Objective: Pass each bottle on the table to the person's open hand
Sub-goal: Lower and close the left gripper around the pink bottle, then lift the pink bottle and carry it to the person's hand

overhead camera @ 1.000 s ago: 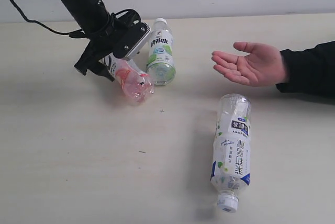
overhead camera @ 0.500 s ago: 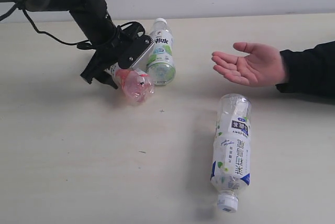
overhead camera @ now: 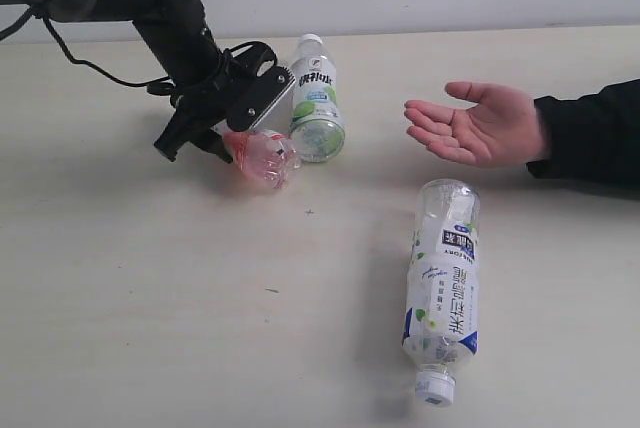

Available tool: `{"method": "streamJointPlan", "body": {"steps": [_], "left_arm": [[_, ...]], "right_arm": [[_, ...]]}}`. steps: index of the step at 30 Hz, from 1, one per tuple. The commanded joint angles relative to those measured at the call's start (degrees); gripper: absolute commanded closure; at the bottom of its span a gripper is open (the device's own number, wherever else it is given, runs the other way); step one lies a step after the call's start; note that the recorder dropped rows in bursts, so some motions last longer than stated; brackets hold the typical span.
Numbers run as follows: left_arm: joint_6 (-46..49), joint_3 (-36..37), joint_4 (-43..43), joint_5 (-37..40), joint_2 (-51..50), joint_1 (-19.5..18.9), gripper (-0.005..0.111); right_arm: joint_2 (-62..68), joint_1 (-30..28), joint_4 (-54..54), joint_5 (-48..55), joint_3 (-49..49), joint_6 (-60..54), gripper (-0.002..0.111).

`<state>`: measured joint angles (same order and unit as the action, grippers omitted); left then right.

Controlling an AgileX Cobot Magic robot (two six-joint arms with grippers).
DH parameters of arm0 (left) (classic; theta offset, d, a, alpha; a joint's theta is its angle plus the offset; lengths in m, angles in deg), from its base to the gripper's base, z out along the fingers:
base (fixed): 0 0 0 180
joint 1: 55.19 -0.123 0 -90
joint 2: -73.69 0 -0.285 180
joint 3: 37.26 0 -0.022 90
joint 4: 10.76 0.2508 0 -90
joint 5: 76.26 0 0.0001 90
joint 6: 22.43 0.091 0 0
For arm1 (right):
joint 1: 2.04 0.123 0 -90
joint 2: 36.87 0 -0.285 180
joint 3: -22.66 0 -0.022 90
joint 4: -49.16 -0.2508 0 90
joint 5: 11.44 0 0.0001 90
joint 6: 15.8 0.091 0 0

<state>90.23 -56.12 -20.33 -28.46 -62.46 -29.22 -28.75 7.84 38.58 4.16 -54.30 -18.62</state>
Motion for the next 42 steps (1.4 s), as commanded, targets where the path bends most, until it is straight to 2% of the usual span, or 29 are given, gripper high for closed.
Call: {"method": "streamJointPlan", "body": {"steps": [1, 6, 16, 29, 35, 42], "left_arm": [[-0.7, -0.5, -0.2, 3.8, -0.2, 0.1, 0.073], [-3.1, -0.5, -0.2, 6.1, -0.2, 0.1, 0.106], [-7.3, -0.5, 0.2, 9.2, 1.7, 0.1, 0.107], [-14.9, -0.5, 1.4, 19.2, 8.2, 1.0, 0.107], [-36.7, -0.5, 1.9, 19.0, 11.3, 4.0, 0.107], [-59.4, -0.5, 1.9, 18.4, 15.1, 9.4, 0.107]], "right_arm": [[-0.3, -0.3, 0.0, -0.3, -0.3, 0.1, 0.108], [-0.3, -0.3, 0.0, -0.3, -0.3, 0.1, 0.108], [-0.3, -0.3, 0.0, -0.3, -0.3, 0.1, 0.108], [-0.3, -0.3, 0.0, -0.3, -0.3, 0.1, 0.108], [-0.3, -0.3, 0.0, -0.3, -0.3, 0.1, 0.108], [-0.3, -0.3, 0.0, -0.3, -0.3, 0.1, 0.108]]}}
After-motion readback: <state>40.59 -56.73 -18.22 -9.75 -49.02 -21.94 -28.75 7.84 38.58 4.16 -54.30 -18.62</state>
